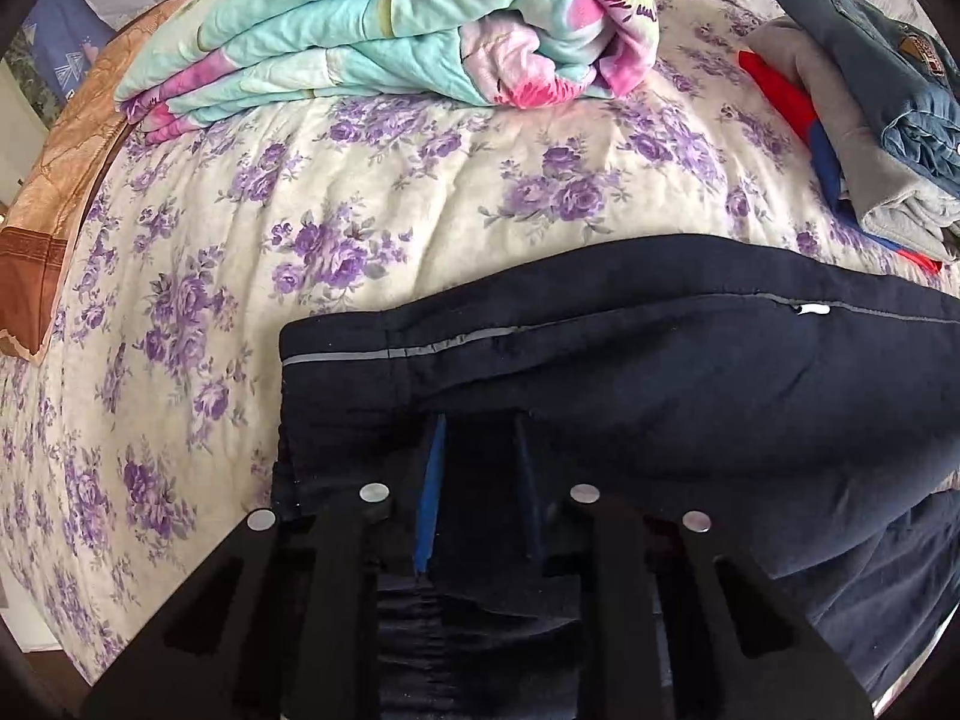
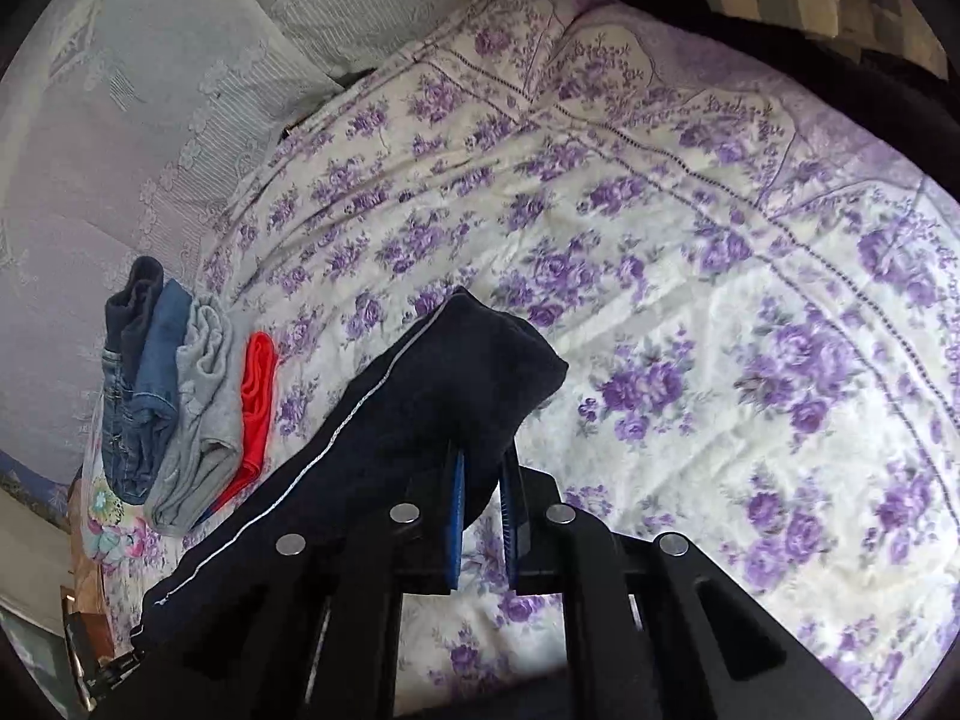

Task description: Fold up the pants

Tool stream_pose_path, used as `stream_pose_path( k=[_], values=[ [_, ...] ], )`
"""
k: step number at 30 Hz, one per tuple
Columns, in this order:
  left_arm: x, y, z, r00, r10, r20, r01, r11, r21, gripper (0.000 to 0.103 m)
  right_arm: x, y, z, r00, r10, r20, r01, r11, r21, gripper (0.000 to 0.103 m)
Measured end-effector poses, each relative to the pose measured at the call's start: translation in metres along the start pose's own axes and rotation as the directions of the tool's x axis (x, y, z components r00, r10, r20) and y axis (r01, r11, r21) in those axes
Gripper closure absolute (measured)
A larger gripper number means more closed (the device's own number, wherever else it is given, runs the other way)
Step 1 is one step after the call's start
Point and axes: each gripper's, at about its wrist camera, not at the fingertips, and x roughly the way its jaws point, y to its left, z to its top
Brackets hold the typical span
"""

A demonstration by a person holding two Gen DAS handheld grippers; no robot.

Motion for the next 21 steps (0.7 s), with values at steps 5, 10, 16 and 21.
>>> stream_pose_path(
  k=[5, 10, 16, 21],
  values=[
    [0.000, -0.002, 0.002, 1.000, 0.018, 0.013, -0.019, 1.000, 0.017, 0.081, 0.055, -0.028, -0.021, 0.981, -0.117, -0.155, 0.119, 0.993, 0.007, 0.092],
    [-0.004, -0.012, 0.005, 0.998, 0.058, 0.019, -0.060, 0.994, 0.096, 0.081, 0.061, -0.016, -0.028, 0.968, -0.186, -0.171, 0.178, 0.982, -0.059, 0.083],
    [-0.054, 0.012, 0.008, 0.997, -0.013, 0.070, 0.002, 0.989, 0.148, 0.019, -0.015, 0.024, -0.042, 0.963, -0.268, -0.027, 0.256, 0.943, -0.214, 0.055],
    [-0.072, 0.025, 0.039, 0.992, -0.060, 0.114, 0.032, 0.972, 0.232, 0.007, -0.073, 0.061, -0.094, 0.994, -0.107, 0.025, 0.110, 0.942, -0.318, 0.043]
  ],
)
